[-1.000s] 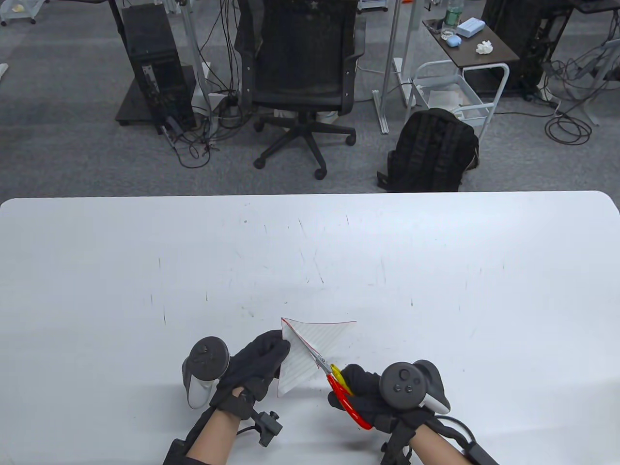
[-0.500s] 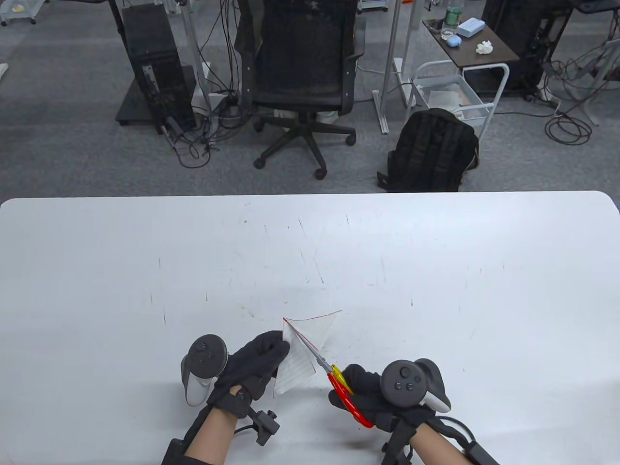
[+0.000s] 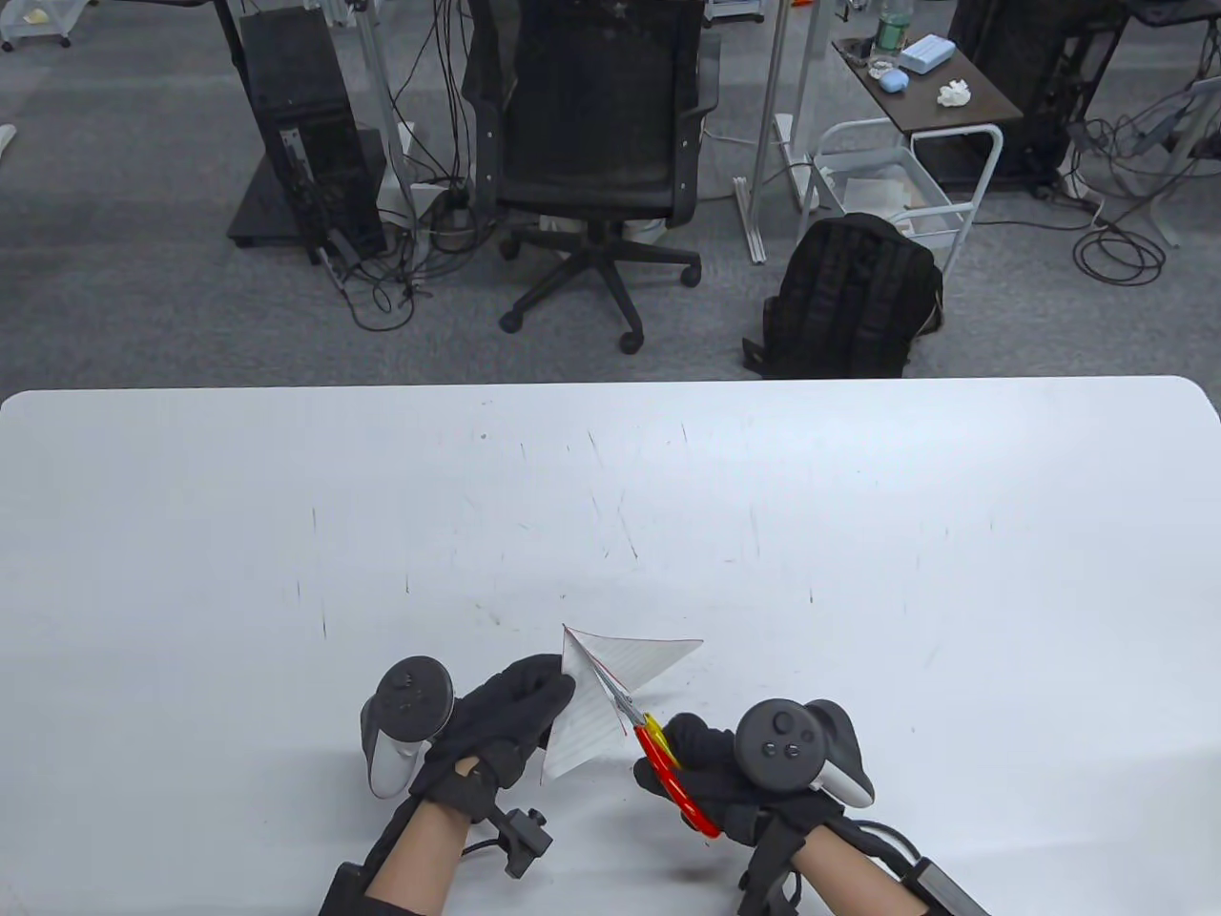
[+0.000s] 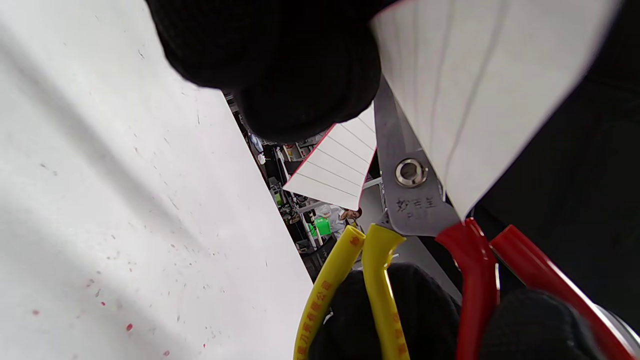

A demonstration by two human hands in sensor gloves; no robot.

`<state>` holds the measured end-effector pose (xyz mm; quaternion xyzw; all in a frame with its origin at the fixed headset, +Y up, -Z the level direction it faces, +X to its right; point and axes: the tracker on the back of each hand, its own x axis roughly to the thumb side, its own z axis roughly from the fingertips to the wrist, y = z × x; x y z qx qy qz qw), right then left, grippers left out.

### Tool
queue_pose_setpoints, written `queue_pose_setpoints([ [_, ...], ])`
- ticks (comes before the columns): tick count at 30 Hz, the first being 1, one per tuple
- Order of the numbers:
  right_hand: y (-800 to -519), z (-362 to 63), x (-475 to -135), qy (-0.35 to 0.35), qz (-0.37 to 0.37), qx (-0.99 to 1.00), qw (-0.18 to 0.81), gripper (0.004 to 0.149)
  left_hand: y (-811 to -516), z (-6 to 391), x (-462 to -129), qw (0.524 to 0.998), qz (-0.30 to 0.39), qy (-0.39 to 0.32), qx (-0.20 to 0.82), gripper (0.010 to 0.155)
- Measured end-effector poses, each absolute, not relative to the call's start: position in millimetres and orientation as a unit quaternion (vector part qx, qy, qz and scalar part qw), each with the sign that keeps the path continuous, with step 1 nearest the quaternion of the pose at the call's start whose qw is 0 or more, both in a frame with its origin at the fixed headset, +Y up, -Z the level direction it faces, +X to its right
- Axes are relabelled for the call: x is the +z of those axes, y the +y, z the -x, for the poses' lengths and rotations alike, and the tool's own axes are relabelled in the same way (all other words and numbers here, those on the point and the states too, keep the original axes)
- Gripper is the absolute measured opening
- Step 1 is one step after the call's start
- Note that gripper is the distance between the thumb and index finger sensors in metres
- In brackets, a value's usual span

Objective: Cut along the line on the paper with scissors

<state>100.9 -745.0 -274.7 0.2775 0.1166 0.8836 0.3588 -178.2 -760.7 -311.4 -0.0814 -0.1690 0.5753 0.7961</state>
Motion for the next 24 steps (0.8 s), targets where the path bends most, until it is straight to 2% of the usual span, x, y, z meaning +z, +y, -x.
queue_pose_setpoints([
  [5,-741,-93,-285,0.144,-0.264,0.879,0.369,0.067,-767,183,-318,0.786,0.095,-0.144,0.593,0.04],
  [12,-745,-74,-308,0.17,-0.244,0.895,0.333,0.066,-780,202,-326,0.802,0.098,-0.078,0.584,0.04],
  [24,-755,-58,-317,0.192,-0.228,0.904,0.306,0.065,-793,214,-330,0.813,0.144,-0.017,0.564,0.04],
])
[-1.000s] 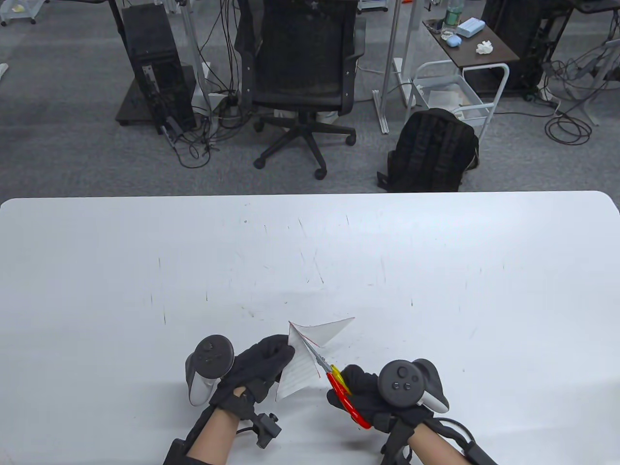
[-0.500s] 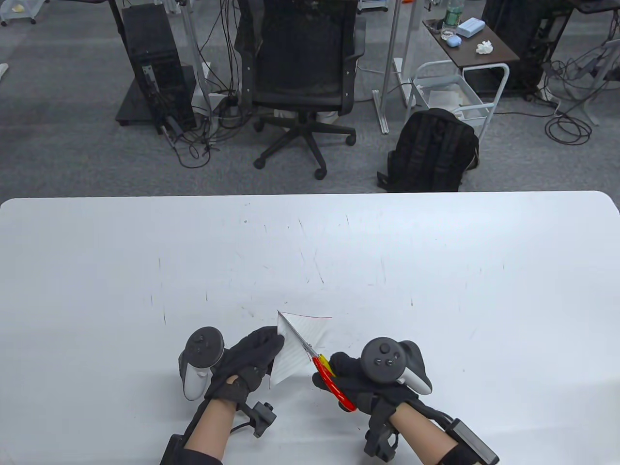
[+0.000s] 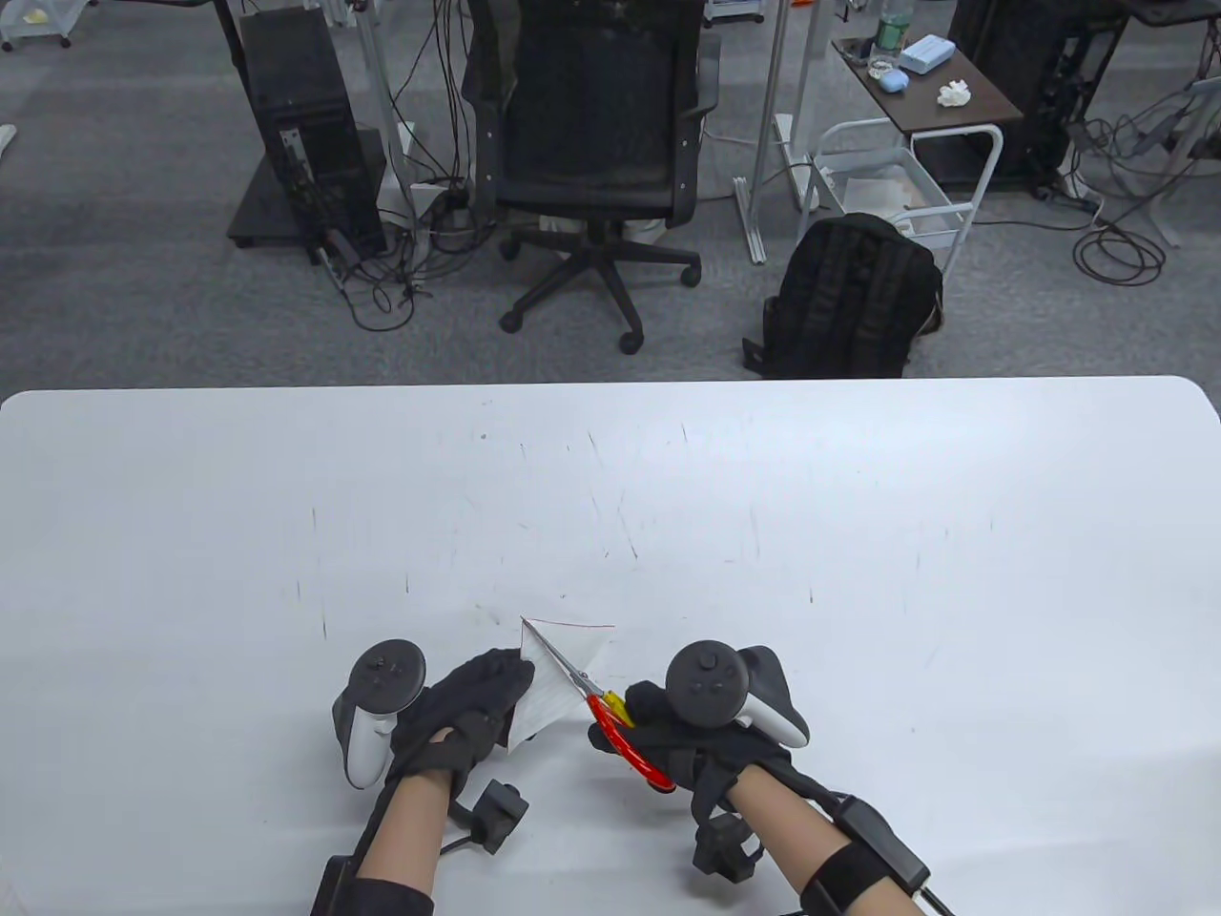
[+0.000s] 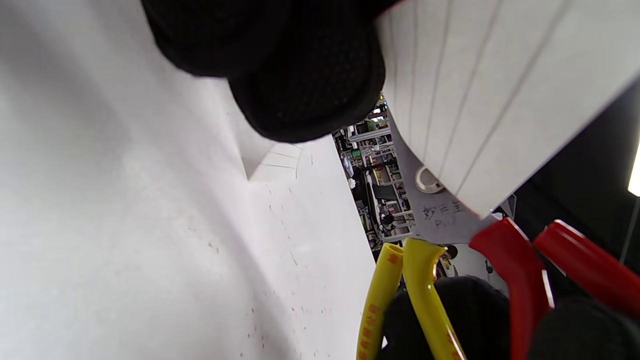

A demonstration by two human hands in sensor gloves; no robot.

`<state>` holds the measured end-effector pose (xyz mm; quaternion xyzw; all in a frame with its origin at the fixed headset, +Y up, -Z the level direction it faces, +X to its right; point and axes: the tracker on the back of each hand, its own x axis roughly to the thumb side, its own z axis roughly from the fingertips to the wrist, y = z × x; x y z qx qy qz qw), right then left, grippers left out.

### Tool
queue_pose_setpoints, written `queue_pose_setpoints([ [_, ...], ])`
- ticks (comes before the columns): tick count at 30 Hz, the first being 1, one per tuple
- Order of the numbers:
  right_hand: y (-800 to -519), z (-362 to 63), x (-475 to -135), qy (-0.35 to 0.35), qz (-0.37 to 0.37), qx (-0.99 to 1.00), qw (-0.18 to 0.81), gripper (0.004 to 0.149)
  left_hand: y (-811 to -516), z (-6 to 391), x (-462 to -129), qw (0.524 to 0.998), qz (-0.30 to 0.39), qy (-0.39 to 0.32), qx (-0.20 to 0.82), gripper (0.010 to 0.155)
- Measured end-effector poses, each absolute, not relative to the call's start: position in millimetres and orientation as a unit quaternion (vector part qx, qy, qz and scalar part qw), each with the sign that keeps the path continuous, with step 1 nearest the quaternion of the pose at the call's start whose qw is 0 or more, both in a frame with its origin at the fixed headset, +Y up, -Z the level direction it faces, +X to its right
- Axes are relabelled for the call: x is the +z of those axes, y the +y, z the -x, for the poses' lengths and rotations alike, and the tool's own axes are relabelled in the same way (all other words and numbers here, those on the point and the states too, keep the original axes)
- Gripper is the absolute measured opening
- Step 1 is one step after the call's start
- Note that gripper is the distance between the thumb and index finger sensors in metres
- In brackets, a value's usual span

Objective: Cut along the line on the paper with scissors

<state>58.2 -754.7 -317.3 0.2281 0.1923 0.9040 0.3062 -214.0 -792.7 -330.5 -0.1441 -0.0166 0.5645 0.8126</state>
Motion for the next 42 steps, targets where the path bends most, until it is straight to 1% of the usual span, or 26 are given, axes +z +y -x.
queue_pose_setpoints([
  [4,-759,-57,-320,0.191,-0.217,0.906,0.31,0.064,-794,215,-331,0.815,0.15,-0.016,0.56,0.04],
  [7,-755,-61,-322,0.18,-0.208,0.91,0.309,0.064,-791,217,-330,0.824,0.134,-0.015,0.551,0.04],
  [10,-746,-77,-326,0.167,-0.189,0.92,0.299,0.064,-786,221,-328,0.822,0.11,-0.012,0.559,0.039],
  [13,-734,-109,-331,0.161,-0.148,0.941,0.257,0.065,-781,225,-326,0.814,0.091,-0.015,0.573,0.039],
  [16,-725,-149,-336,0.164,-0.093,0.967,0.169,0.065,-777,224,-325,0.812,0.084,-0.024,0.578,0.039],
  [18,-722,-182,-337,0.187,-0.041,0.979,0.063,0.065,-775,223,-324,0.814,0.082,-0.03,0.574,0.039],
  [19,-722,-193,-336,0.188,-0.031,0.981,0.025,0.065,-774,222,-324,0.816,0.081,-0.031,0.571,0.039],
  [21,-725,-218,-331,0.17,-0.017,0.984,-0.051,0.066,-774,222,-323,0.821,0.079,-0.032,0.565,0.039],
  [22,-727,-230,-326,0.149,-0.013,0.986,-0.076,0.066,-774,222,-324,0.823,0.078,-0.032,0.562,0.039],
  [24,-736,-250,-318,0.121,-0.004,0.99,-0.067,0.065,-775,223,-326,0.829,0.078,-0.032,0.553,0.039],
  [27,-749,-269,-309,0.141,0.022,0.989,-0.051,0.065,-779,227,-327,0.841,0.076,-0.017,0.536,0.039],
  [31,-759,-282,-308,0.141,0.036,0.985,-0.095,0.067,-777,228,-326,0.84,0.075,-0.017,0.537,0.039],
  [33,-765,-285,-311,0.158,0.052,0.979,-0.119,0.068,-780,229,-326,0.844,0.078,-0.01,0.531,0.039],
  [36,-769,-286,-314,0.158,0.05,0.978,-0.123,0.067,-783,232,-326,0.847,0.083,0.0,0.525,0.039],
  [40,-770,-283,-315,0.175,0.049,0.975,-0.125,0.066,-784,234,-327,0.835,0.081,0.001,0.545,0.04],
  [42,-772,-277,-312,0.16,0.048,0.975,-0.147,0.065,-785,237,-326,0.822,0.081,0.007,0.563,0.04],
])
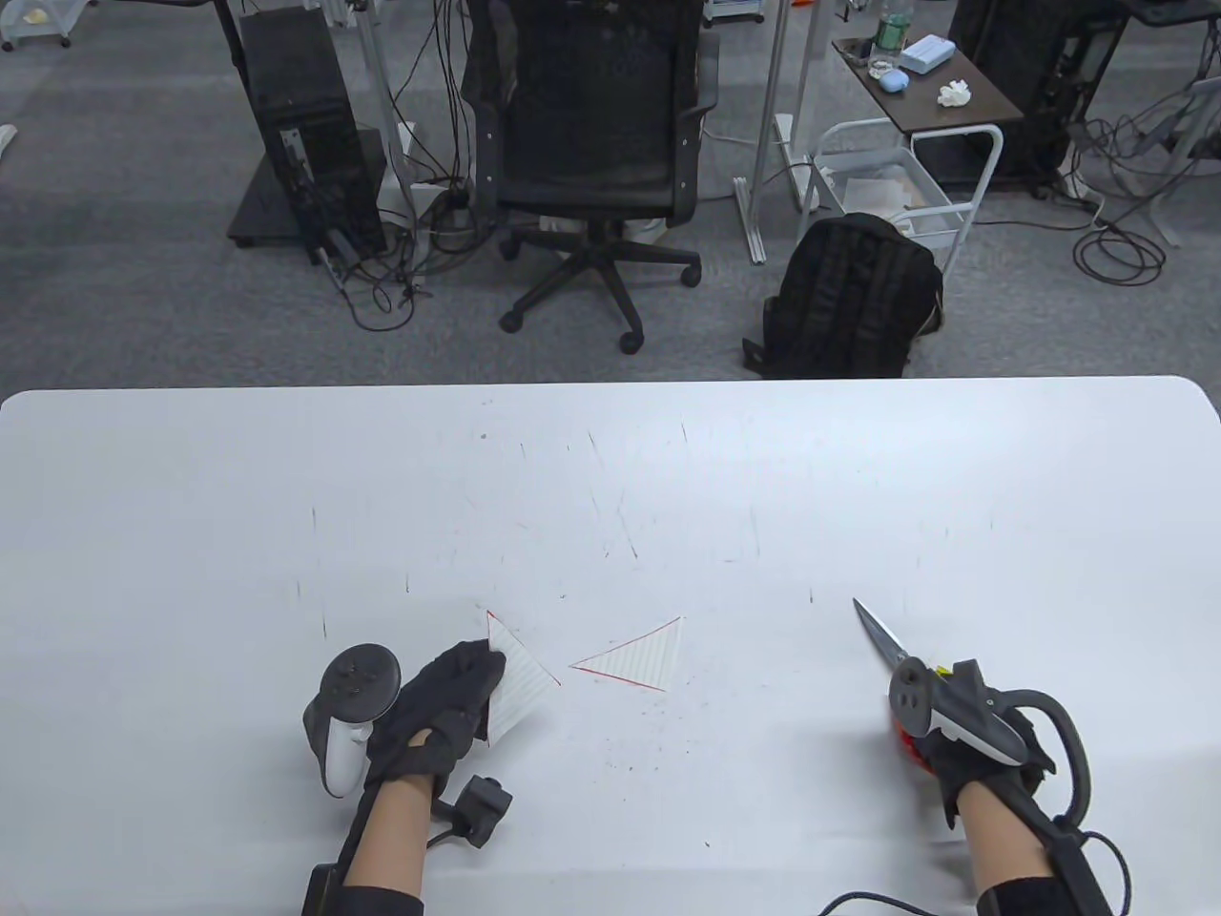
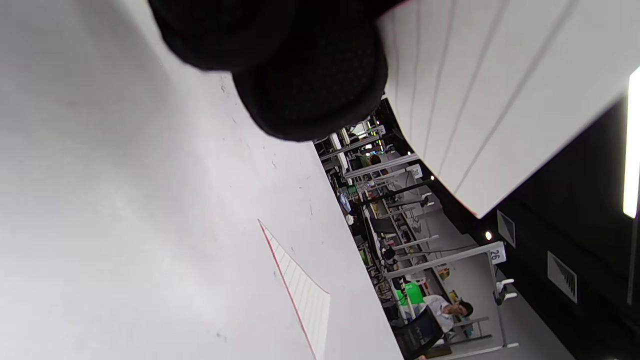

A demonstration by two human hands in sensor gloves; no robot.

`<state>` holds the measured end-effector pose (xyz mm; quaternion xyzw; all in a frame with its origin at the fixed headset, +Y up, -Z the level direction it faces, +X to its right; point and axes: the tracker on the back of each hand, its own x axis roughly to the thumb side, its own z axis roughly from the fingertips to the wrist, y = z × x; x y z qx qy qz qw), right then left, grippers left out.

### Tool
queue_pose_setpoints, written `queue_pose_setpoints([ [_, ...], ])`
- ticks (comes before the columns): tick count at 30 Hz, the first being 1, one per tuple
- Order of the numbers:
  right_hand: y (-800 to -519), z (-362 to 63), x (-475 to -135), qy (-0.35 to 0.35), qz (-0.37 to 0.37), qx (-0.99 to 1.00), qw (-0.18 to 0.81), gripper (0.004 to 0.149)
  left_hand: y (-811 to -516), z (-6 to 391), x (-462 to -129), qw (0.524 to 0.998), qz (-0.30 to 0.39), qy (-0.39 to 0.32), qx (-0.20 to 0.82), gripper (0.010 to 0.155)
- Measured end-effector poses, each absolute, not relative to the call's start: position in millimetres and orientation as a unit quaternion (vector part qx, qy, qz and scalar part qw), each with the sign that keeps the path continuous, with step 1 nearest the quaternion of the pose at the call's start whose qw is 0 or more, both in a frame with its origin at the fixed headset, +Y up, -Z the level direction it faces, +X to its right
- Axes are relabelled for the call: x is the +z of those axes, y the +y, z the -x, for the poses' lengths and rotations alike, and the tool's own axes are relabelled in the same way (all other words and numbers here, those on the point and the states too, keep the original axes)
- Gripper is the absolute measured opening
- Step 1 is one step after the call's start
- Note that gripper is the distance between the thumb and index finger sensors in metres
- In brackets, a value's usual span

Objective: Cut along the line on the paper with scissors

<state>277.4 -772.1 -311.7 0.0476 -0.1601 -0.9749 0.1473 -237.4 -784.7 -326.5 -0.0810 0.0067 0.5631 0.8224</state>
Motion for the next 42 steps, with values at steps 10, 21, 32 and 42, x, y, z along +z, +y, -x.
queue_pose_setpoints([
  [10,-764,-283,-313,-0.231,-0.1,-0.965,0.075,0.065,-786,239,-325,0.815,0.081,0.005,0.574,0.04],
  [21,-770,-257,-313,-0.246,-0.095,-0.912,0.314,0.066,-784,236,-323,0.807,0.081,-0.03,0.584,0.04],
  [32,-721,-254,-286,-0.141,0.022,-0.969,0.201,0.08,-775,225,-319,0.842,0.061,-0.027,0.535,0.039],
  [42,-707,-244,-256,0.102,0.134,-0.983,-0.072,0.079,-768,224,-315,0.891,0.022,0.012,0.454,0.039],
])
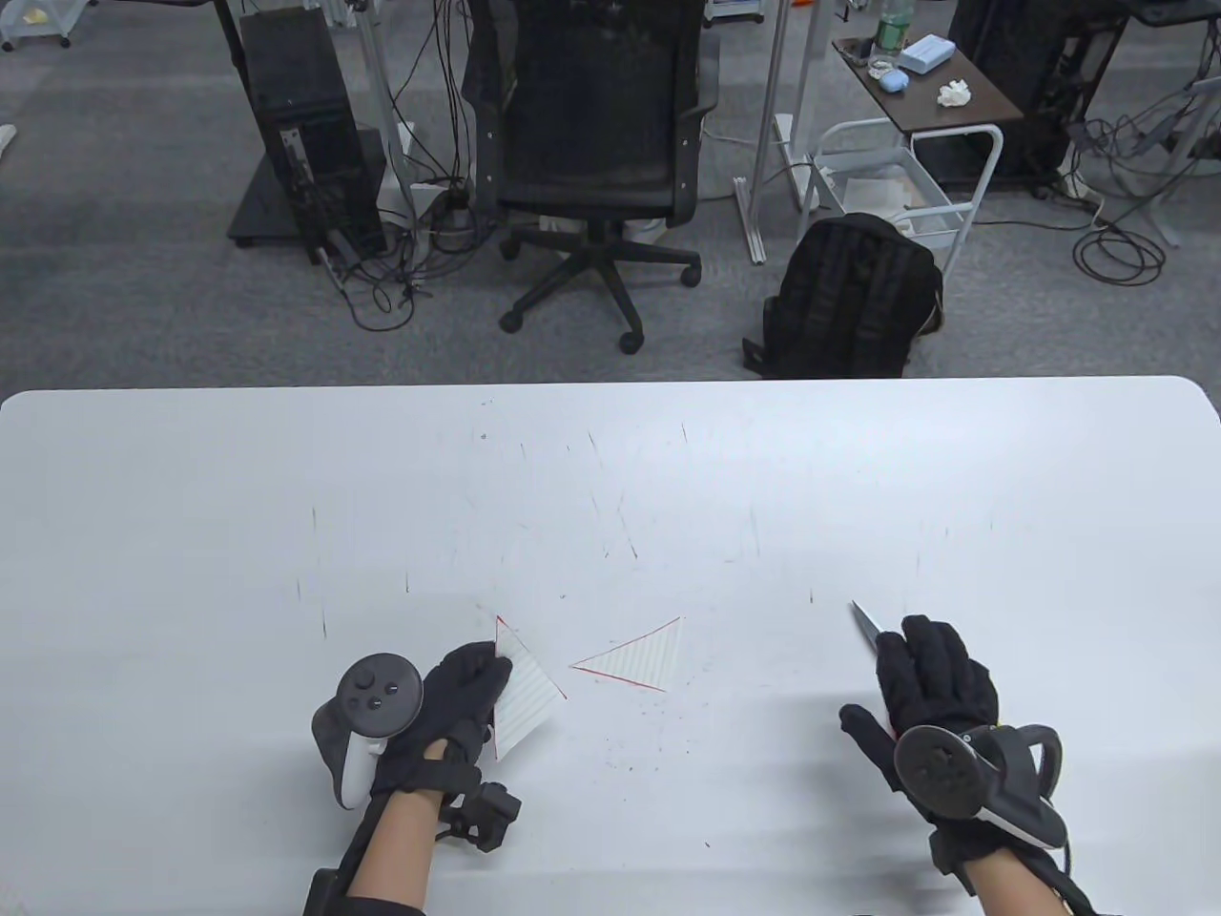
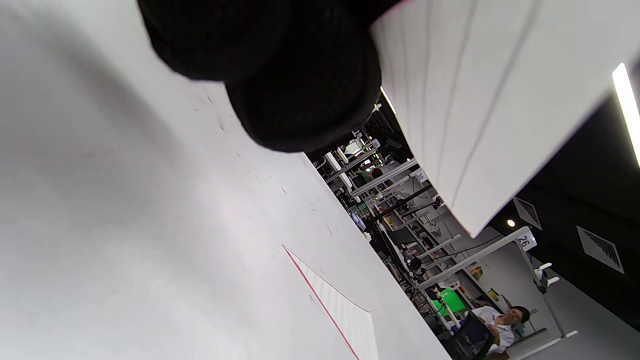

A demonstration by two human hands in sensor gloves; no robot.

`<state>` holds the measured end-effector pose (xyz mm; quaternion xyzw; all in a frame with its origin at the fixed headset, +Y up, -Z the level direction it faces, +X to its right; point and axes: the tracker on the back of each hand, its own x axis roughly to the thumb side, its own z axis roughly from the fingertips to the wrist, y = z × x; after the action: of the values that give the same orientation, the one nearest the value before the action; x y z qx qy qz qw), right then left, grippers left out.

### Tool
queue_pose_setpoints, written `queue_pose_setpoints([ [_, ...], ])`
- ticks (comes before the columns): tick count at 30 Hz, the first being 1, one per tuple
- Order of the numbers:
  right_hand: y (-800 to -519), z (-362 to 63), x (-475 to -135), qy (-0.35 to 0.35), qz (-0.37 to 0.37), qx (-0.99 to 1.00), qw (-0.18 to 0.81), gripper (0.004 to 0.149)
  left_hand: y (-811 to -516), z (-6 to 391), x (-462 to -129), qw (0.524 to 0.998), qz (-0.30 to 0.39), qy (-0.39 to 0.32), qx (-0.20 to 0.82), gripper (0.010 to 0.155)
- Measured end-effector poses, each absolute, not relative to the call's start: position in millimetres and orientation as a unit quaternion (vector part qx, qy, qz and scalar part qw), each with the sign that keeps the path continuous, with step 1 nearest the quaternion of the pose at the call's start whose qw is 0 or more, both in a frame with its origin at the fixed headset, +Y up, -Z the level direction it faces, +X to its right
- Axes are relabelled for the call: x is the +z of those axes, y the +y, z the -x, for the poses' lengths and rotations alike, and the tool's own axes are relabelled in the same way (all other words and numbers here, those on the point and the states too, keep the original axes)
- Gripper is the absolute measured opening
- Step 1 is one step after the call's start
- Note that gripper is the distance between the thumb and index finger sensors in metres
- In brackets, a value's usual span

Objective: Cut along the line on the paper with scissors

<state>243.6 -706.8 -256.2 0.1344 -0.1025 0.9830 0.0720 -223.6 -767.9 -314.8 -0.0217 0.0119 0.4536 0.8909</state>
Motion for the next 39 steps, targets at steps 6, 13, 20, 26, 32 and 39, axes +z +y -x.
queue_pose_setpoints([
  [6,-694,-239,-246,-0.122,-0.152,0.97,0.142,0.079,-764,223,-314,0.913,0.013,0.014,0.408,0.04],
  [13,-696,-238,-246,-0.107,-0.155,0.97,0.155,0.079,-764,218,-315,0.944,0.063,-0.005,0.325,0.078],
  [20,-698,-238,-247,-0.099,-0.148,0.973,0.145,0.079,-748,222,-309,0.972,0.01,-0.03,0.231,0.09],
  [26,-700,-244,-250,-0.096,-0.127,0.98,0.121,0.08,-714,224,-290,0.985,-0.103,-0.1,0.097,0.071],
  [32,-698,-245,-250,-0.118,-0.114,0.985,0.057,0.082,-689,218,-269,0.97,-0.172,-0.172,0.007,0.074],
  [39,-701,-241,-249,-0.111,-0.122,0.986,0.026,0.08,-693,214,-271,0.966,-0.131,-0.211,0.065,0.075],
])
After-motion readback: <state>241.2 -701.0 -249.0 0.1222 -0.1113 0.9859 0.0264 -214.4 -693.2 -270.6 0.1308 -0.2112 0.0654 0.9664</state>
